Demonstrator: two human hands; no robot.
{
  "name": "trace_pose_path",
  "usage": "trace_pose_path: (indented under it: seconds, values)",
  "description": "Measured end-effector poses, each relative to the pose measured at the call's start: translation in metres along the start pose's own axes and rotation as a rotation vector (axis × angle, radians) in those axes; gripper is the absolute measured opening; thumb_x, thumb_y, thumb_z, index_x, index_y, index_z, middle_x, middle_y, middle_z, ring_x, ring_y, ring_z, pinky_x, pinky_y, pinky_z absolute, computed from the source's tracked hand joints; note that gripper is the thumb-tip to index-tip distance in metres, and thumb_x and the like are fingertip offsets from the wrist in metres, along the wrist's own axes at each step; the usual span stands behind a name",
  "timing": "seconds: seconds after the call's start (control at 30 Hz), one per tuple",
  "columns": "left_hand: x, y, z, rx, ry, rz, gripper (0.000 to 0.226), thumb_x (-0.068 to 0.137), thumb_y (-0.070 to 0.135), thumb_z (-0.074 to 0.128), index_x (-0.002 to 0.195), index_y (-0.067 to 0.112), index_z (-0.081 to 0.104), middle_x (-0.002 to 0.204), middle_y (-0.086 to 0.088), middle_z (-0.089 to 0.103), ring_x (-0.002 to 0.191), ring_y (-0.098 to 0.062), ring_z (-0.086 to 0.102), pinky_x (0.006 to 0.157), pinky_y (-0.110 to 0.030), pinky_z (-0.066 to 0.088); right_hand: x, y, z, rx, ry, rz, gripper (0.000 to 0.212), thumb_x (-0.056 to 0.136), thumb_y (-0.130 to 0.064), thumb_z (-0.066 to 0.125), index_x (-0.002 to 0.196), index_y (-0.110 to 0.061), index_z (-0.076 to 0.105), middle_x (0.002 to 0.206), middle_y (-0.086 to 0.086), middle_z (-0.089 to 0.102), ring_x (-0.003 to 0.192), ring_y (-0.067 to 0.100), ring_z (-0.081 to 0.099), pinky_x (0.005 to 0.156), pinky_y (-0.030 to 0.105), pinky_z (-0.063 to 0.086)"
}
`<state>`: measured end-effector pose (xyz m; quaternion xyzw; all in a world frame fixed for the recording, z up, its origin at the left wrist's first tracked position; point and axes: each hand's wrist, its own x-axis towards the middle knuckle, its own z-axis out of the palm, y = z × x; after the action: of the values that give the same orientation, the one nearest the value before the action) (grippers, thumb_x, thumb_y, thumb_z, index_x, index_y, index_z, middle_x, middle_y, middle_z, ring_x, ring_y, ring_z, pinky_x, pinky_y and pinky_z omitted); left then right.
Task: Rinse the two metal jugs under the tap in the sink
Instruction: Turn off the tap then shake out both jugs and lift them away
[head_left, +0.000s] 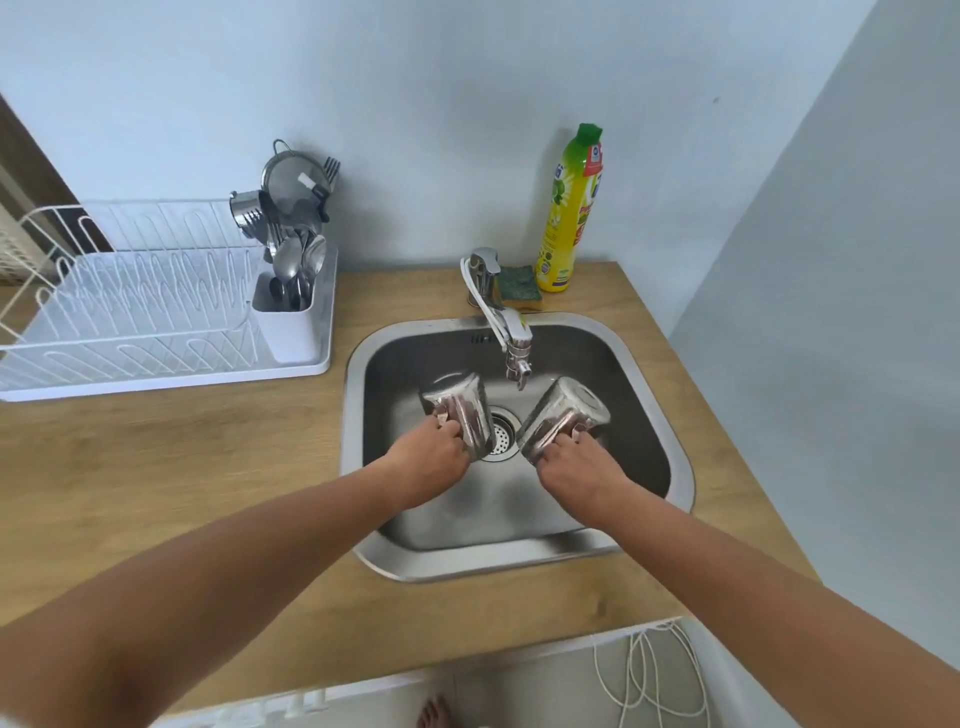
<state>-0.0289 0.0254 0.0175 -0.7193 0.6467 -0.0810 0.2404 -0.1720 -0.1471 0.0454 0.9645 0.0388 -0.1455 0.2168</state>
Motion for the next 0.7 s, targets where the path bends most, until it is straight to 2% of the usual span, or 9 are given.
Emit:
trace_pose_path:
  seconds: [0.2,0.27,0.33,0.4,0.47,0.53,0.57,0.63,0.7]
  values:
    - [-0.005,0.015,-0.011,0.117,-0.09,0.036,0.027,0.092,0.006,0.05,0.114,0.008,0.066,0.109,-0.012,0.071,0.099,-0.031,0.057,0.094,-0.048,0.045,-0.014,-0.002,-0.004,-0.134,-0.024,-0.087,0.03,0.092,-0.004,0.052,0.119,-0.007,0.063,0.119,0.013,0.065,0.108,0.031,0.056,0.089,0.041,0.041]
    - [-0.005,0.018,-0.017,0.073,-0.106,0.003,0.027,0.094,0.006,0.048,0.116,0.007,0.065,0.111,-0.011,0.07,0.103,-0.031,0.056,0.095,-0.047,0.045,-0.017,-0.001,-0.005,-0.092,-0.007,-0.068,0.03,0.093,-0.006,0.05,0.121,-0.007,0.062,0.121,0.012,0.064,0.111,0.03,0.055,0.091,0.041,0.04]
    - [-0.006,0.019,-0.024,-0.033,-0.085,-0.057,0.027,0.096,0.01,0.048,0.118,0.009,0.064,0.113,-0.009,0.069,0.106,-0.03,0.055,0.094,-0.045,0.046,-0.019,0.003,-0.002,0.056,0.032,0.011,0.028,0.096,-0.012,0.05,0.122,-0.01,0.061,0.122,0.01,0.063,0.114,0.028,0.055,0.094,0.041,0.041]
    - [-0.009,0.018,-0.029,-0.233,-0.035,-0.201,0.024,0.097,0.018,0.051,0.115,0.012,0.065,0.112,-0.007,0.07,0.107,-0.028,0.056,0.088,-0.04,0.049,-0.021,0.008,0.001,0.361,0.104,0.181,0.022,0.098,-0.02,0.052,0.112,-0.012,0.065,0.117,0.009,0.065,0.111,0.027,0.057,0.091,0.038,0.043]
    - [-0.014,0.017,-0.033,-0.618,0.096,-0.458,0.019,0.096,0.025,0.056,0.102,0.014,0.071,0.105,-0.005,0.071,0.101,-0.024,0.061,0.079,-0.038,0.05,-0.027,0.014,-0.003,0.783,0.226,0.407,0.021,0.098,-0.023,0.053,0.096,-0.009,0.069,0.101,0.009,0.066,0.096,0.027,0.061,0.077,0.034,0.048]
    - [-0.021,0.016,-0.042,-1.07,0.233,-0.768,0.019,0.094,0.028,0.059,0.089,0.014,0.072,0.09,-0.001,0.069,0.086,-0.023,0.062,0.071,-0.034,0.048,-0.039,0.02,-0.009,1.107,0.311,0.603,0.023,0.097,-0.022,0.053,0.085,-0.007,0.066,0.086,0.006,0.062,0.08,0.025,0.058,0.059,0.028,0.039]
    - [-0.025,0.014,-0.045,-1.245,0.292,-0.887,0.02,0.093,0.027,0.06,0.085,0.013,0.072,0.085,-0.001,0.069,0.081,-0.023,0.062,0.07,-0.035,0.049,-0.045,0.023,-0.01,1.231,0.343,0.667,0.023,0.096,-0.022,0.053,0.083,-0.006,0.063,0.081,0.006,0.06,0.076,0.024,0.055,0.055,0.027,0.036]
    - [-0.035,0.012,-0.049,-1.548,0.385,-1.053,0.02,0.091,0.026,0.06,0.083,0.011,0.071,0.084,-0.005,0.069,0.079,-0.024,0.063,0.072,-0.04,0.053,-0.057,0.026,-0.01,1.497,0.399,0.743,0.024,0.089,-0.025,0.057,0.081,-0.003,0.063,0.079,0.009,0.063,0.075,0.026,0.057,0.06,0.032,0.042]
    - [-0.048,0.017,-0.052,-1.801,0.47,-1.123,0.021,0.092,0.024,0.06,0.089,0.005,0.07,0.082,-0.007,0.066,0.079,-0.023,0.06,0.072,-0.039,0.054,-0.069,0.024,-0.009,1.775,0.435,0.802,0.024,0.079,-0.031,0.062,0.079,-0.007,0.068,0.086,0.013,0.072,0.083,0.028,0.065,0.072,0.046,0.053]
